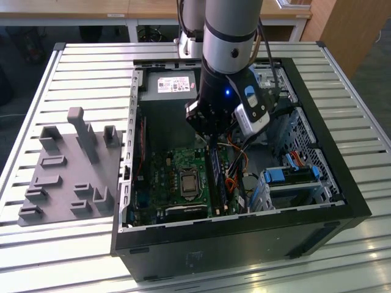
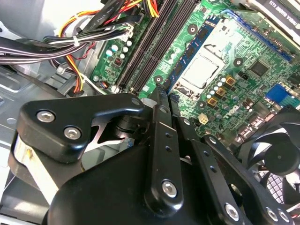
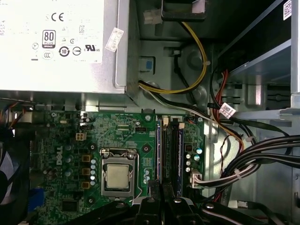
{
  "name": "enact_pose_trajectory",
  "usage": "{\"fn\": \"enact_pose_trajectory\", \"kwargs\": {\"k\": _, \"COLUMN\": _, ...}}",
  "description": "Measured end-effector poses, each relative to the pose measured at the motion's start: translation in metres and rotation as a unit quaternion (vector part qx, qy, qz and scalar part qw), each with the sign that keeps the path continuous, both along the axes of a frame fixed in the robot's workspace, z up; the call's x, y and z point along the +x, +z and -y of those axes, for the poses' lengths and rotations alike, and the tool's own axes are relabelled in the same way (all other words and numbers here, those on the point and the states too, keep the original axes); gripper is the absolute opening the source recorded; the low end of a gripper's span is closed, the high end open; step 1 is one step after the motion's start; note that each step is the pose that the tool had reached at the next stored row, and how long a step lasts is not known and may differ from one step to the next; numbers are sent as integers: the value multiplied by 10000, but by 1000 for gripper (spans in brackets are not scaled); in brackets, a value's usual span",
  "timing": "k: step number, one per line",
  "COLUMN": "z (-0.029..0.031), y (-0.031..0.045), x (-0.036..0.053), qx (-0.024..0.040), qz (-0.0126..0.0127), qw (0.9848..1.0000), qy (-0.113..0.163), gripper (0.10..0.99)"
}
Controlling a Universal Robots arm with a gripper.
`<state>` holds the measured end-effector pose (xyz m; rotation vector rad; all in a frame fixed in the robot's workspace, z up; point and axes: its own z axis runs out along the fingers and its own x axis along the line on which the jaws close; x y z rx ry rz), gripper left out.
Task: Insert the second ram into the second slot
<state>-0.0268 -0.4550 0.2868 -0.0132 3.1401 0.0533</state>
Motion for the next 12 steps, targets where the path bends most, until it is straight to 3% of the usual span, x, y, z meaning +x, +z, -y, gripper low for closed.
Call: {"fn": "enact_pose_trajectory", "kwargs": {"k": 12, "z": 0, "y": -49, "x": 0, "qx": 0, "qz": 0, "qw": 10000, "qy": 0, "gripper": 137}}
